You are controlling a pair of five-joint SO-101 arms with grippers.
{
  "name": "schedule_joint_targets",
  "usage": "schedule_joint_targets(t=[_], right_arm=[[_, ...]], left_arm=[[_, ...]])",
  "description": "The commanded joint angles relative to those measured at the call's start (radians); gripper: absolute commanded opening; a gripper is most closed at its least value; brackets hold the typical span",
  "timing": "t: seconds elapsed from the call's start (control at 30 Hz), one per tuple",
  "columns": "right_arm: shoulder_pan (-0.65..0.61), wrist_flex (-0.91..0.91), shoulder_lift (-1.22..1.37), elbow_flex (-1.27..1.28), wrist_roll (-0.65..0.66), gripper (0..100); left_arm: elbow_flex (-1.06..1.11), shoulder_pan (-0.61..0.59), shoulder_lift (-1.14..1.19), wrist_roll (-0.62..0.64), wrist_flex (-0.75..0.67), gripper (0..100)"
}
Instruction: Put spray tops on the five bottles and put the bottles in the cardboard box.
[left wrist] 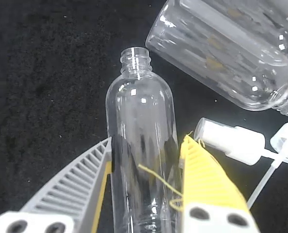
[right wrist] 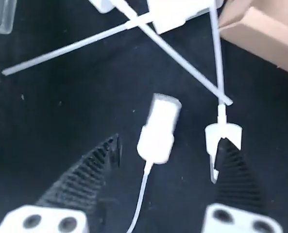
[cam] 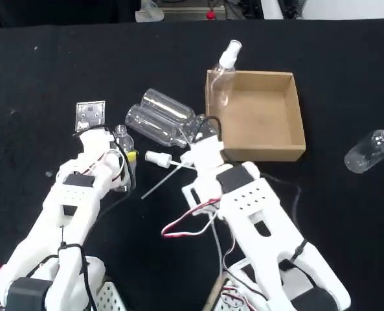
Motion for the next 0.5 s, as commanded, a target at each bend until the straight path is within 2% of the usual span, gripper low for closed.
schedule_joint_targets(t=[0.0, 0.1, 0.2, 0.37, 0.47], right_arm=[[0.02, 0.112, -0.039, -0.131, 0.055, 27.6], [0.12, 0.245, -0.039, -0.26, 0.157, 27.6], [0.295, 0.356, -0.039, -0.381, 0.247, 27.6], [0.588, 0.48, -0.039, -0.495, 0.466, 27.6], [0.735, 0.489, -0.039, -0.481, 0.571, 27.6]], left_arm=[[-0.001, -0.016, -0.02, 0.0, -0.006, 22], [-0.001, -0.016, -0.02, 0.002, -0.002, 22], [-0.025, -0.022, -0.021, 0.003, 0.055, 22], [-0.191, -0.012, -0.021, 0.003, 0.305, 22], [-0.285, -0.012, -0.021, 0.003, 0.43, 22]])
